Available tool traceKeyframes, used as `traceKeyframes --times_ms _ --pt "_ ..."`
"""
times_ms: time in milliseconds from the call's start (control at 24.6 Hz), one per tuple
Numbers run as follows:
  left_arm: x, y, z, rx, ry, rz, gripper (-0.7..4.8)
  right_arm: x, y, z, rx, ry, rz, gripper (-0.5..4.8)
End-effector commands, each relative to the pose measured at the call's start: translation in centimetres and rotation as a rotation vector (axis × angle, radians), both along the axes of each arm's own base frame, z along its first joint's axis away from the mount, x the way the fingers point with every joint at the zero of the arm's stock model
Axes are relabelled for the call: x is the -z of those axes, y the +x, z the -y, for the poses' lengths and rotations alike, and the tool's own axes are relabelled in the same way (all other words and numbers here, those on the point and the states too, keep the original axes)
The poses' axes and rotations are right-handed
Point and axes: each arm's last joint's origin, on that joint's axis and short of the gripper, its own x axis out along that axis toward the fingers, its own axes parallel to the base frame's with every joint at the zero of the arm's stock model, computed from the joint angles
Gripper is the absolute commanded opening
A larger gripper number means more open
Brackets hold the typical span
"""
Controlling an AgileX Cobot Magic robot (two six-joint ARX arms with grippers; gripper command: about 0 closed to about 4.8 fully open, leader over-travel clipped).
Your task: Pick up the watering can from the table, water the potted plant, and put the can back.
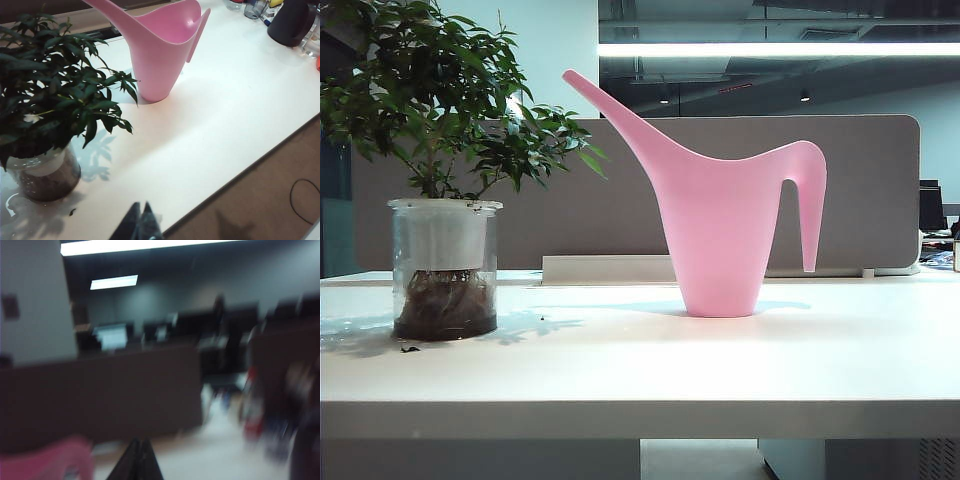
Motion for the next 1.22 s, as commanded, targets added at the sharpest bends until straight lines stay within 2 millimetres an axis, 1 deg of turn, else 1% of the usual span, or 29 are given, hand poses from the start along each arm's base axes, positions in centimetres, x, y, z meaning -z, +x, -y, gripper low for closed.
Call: traceKeyframes --times_ms 41,122,203,244,284,365,406,447,487,568,609,690,771,812,934,1015,1056,1096,1137,1177,1218 --pt "-0.1 -0.1 0.0 0.002 -0.004 0.008 0.03 -6.3 -0.6 0.0 0.076 -0.114 0.268 -0.06" --pt "-0.1 -0.1 0.0 0.002 -0.004 0.007 0.03 -8.3 0.5 0.0 0.08 -0.112 0.295 -0.06" --pt "-0.1 -0.1 0.0 0.002 -0.005 0.008 0.03 -9.8 2.6 0.1 0.079 -0.113 0.287 -0.06" --pt "-0.1 -0.1 0.0 0.002 -0.004 0.008 0.03 -10.2 3.8 0.1 0.076 -0.114 0.277 -0.06" --pt "-0.1 -0.1 0.0 0.002 -0.004 0.008 0.03 -10.5 5.5 0.1 0.066 -0.121 0.256 -0.06" --pt "-0.1 -0.1 0.0 0.002 -0.005 0.007 0.03 -10.4 8.5 0.2 0.062 -0.122 0.209 -0.06" --pt "-0.1 -0.1 0.0 0.0 -0.004 0.008 0.03 -9.5 11.8 0.2 0.059 -0.123 0.152 -0.06" --pt "-0.1 -0.1 0.0 0.0 -0.004 0.008 0.03 -8.8 13.4 0.2 0.056 -0.122 0.116 -0.06" --pt "-0.1 -0.1 0.0 0.001 -0.004 0.007 0.03 -6.9 16.8 0.2 0.041 -0.127 0.028 -0.06" --pt "-0.1 -0.1 0.0 0.002 -0.005 0.007 0.03 -5.0 19.4 0.0 -0.012 -0.144 -0.035 -0.06" --pt "-0.1 -0.1 0.0 0.002 -0.005 0.007 0.03 -3.7 20.9 -0.3 -0.053 -0.156 -0.065 -0.06" --pt "-0.1 0.0 0.0 0.0 -0.004 0.008 0.03 -1.4 22.7 -1.1 -0.091 -0.159 -0.102 -0.06" --pt "-0.1 0.0 0.0 -0.002 -0.003 0.008 0.03 1.6 24.6 -1.8 -0.105 -0.156 -0.153 -0.06" --pt "-0.1 0.0 0.0 -0.002 -0.003 0.008 0.03 3.8 25.7 -2.2 -0.119 -0.156 -0.203 -0.06" --pt "-0.1 -0.1 0.0 -0.002 -0.003 0.009 0.03 8.6 28.1 -3.6 -0.165 -0.163 -0.295 -0.05" --pt "-0.1 -0.1 0.0 -0.002 -0.003 0.009 0.03 9.7 28.7 -3.7 -0.196 -0.17 -0.303 0.01" --pt "-0.1 -0.1 0.0 -0.002 -0.003 0.009 0.03 10.9 29.2 -3.8 -0.223 -0.171 -0.318 0.38" --pt "-0.1 -0.1 0.0 -0.002 -0.003 0.008 0.03 11.4 29.5 -3.9 -0.226 -0.171 -0.33 0.71" --pt "-0.1 -0.1 0.0 -0.002 -0.003 0.009 0.03 12.3 30.2 -3.9 -0.23 -0.172 -0.35 1.27" --pt "-0.1 -0.1 0.0 -0.002 -0.003 0.01 0.03 12.7 30.6 -4.0 -0.251 -0.176 -0.356 1.51" --pt "-0.1 -0.1 0.0 -0.002 -0.003 0.008 0.03 13.2 31.1 -4.2 -0.298 -0.188 -0.348 1.89"
